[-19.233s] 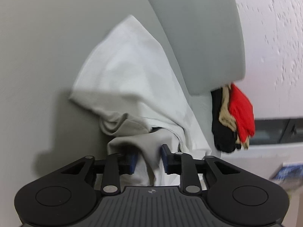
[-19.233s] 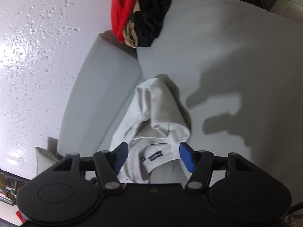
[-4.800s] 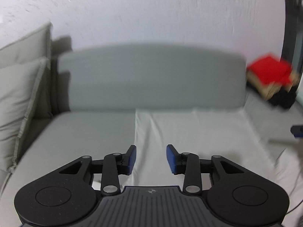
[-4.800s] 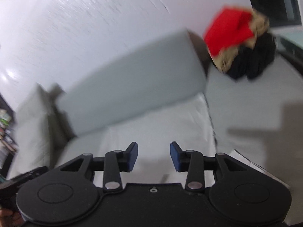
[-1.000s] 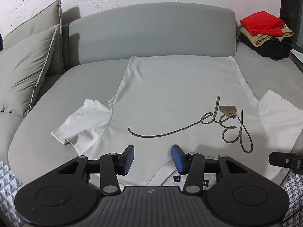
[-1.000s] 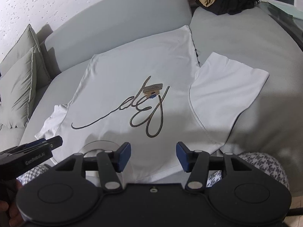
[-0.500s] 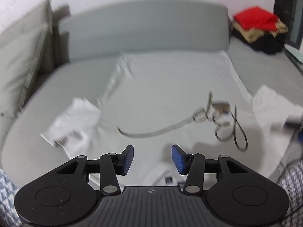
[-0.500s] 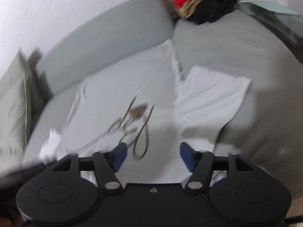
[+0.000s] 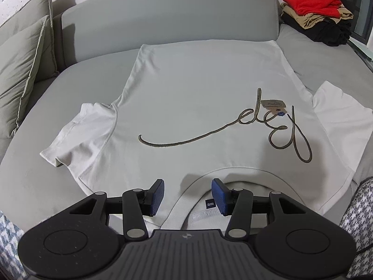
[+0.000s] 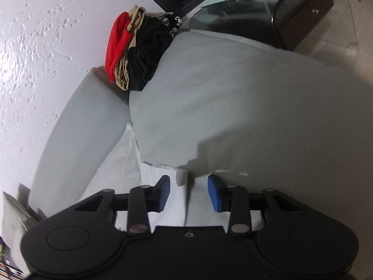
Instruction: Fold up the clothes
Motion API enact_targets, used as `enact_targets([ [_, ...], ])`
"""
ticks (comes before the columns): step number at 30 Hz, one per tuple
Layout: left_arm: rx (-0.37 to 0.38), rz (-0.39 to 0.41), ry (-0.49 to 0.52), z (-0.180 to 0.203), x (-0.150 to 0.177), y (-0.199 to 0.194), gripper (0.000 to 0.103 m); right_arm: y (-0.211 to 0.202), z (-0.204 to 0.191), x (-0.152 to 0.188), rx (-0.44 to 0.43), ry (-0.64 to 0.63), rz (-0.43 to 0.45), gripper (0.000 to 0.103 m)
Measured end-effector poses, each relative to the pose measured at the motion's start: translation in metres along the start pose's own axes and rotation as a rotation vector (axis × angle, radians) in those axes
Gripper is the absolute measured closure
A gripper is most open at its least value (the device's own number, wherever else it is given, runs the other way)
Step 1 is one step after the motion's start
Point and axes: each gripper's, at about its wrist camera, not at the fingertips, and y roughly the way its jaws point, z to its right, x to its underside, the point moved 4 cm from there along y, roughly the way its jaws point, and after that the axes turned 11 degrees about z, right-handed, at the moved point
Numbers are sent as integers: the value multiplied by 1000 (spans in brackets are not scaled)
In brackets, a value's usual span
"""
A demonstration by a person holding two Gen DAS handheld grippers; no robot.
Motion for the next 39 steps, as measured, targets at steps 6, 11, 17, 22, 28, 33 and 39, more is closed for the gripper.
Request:
enact_targets([
  [6,-8,6,-8,-2,2,-4,55,16,-18,4,-23,-95,-17,82],
  [11,-15,21,-27,-10,3,-10,55,10,-35,7,-29,-149,6,100],
  [17,-19,43,-62,-20,5,-17,55,-9,-91,21,-70,-377,53,100],
  [22,-29,49,-94,-31,8,-18,55,-30,-147,68,-158,-669,42,100],
  [28,-41,44,-121,-41,11,-18,55,-34,-177,145,-223,-967,-59,99],
  [33,-53,36,-122,-44,13,-15,55,-40,-172,154,-255,-948,-148,76],
  [39,-64,16,-108,-43,12,-4,55,-26,-135,92,-123,-627,-138,76],
])
